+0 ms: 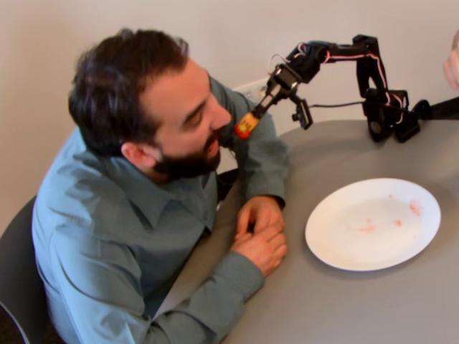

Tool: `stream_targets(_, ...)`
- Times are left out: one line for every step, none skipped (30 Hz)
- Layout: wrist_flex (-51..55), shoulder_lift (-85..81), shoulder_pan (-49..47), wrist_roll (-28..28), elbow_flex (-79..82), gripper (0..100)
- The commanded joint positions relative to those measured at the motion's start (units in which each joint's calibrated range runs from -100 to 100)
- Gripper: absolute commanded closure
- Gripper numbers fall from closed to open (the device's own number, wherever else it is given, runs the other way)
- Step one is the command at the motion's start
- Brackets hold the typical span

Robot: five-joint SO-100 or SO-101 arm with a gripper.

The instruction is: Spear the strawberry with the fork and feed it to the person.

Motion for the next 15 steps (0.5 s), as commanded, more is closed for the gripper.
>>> stream_targets(-0.6, -3.3, 0.5, 0.7, -3.0, 99)
stream_targets(-0.6, -3.4, 0.5, 0.7, -3.0, 99)
stream_targets(-0.3, -3.6, 0.5, 0.7, -3.0, 99)
stream_targets(0.1, -3.6, 0.5, 0.7, -3.0, 99)
stream_targets(0.2, -3.6, 0.5, 0.7, -3.0, 99)
stream_targets(0.2, -3.6, 0.5, 0.7, -3.0, 99)
stream_targets(0.3, -3.6, 0.6, 0.7, -2.6, 99)
stream_targets(0.4, -3.6, 1.3, 0.3, -2.3, 99)
stream_targets(1.8, -3.7, 1.9, 0.2, -2.4, 99)
stream_targets(2.5, -3.7, 2.0, 0.2, -2.4, 99)
stream_targets(2.6, -3.7, 2.2, 0.2, -2.3, 99)
stream_targets(1.7, -3.6, 2.4, 0.2, -2.3, 99)
stream_targets(1.7, -3.6, 2.5, 0.3, -2.7, 99)
stream_targets(1.7, -3.6, 2.5, 0.5, -2.7, 99)
stream_targets(1.7, -3.6, 2.6, 0.6, -3.0, 99)
